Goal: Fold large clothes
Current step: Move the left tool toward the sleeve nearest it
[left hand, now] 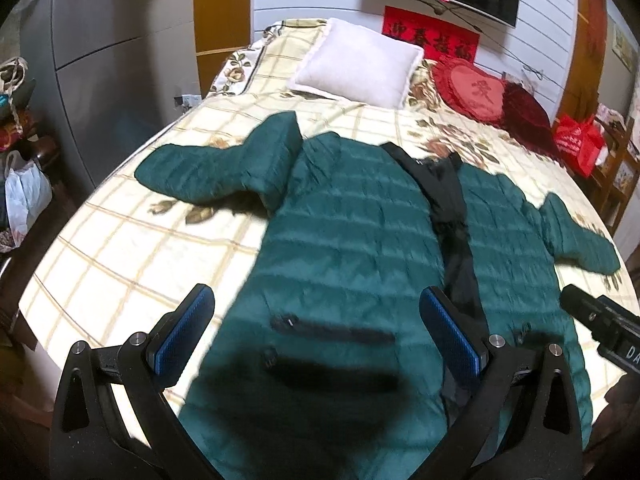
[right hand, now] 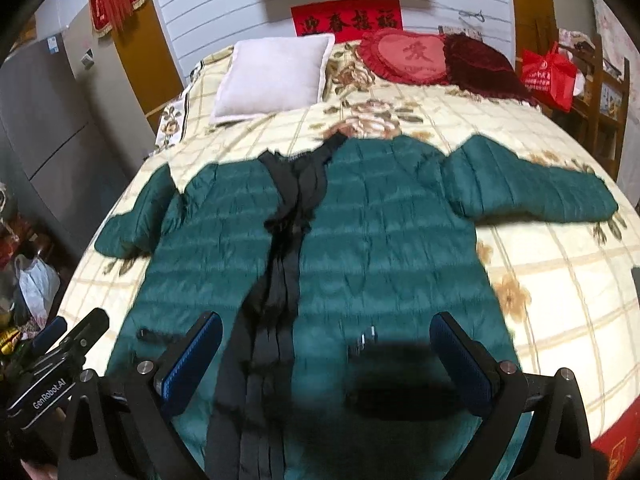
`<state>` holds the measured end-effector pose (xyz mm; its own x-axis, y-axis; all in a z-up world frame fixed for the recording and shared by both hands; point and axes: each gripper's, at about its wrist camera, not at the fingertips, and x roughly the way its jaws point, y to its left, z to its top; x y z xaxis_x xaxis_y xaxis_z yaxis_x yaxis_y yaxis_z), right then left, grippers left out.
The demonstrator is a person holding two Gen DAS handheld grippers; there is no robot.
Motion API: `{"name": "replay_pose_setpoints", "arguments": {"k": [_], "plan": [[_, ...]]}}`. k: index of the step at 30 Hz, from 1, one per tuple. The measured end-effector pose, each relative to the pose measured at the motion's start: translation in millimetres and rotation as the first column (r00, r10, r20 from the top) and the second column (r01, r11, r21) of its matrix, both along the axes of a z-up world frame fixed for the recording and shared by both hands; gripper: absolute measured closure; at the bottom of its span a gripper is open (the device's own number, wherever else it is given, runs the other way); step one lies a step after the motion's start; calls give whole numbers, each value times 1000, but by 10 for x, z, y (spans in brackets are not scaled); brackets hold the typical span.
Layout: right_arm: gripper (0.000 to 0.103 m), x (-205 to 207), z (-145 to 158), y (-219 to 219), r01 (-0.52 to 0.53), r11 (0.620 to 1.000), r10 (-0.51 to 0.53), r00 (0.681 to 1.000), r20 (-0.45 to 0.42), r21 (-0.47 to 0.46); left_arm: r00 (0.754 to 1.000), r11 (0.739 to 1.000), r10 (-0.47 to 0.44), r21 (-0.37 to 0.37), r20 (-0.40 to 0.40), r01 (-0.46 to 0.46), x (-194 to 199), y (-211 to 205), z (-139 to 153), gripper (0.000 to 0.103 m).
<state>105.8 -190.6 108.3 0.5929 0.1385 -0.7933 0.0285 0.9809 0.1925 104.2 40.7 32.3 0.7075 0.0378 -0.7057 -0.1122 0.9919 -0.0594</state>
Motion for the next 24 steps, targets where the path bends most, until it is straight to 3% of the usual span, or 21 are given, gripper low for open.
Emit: {"name": "replay_pose_setpoints", "arguments": {"k": [8, 15, 24], "plan": [[0, 547, 86, 178, -29, 999, 29, 999, -18, 24, 999, 999, 49, 7, 11, -49, 390, 286, 185, 1], [0, 973, 185, 337, -56, 997, 56, 998, -12, 56, 996, 995, 85, 55, 0, -85, 770, 599, 262, 1], [0, 1416, -124, 444, -33, 999, 33, 998, -57, 4, 989, 985, 143, 102, -33, -139, 1207, 1015, 83, 1]]}}
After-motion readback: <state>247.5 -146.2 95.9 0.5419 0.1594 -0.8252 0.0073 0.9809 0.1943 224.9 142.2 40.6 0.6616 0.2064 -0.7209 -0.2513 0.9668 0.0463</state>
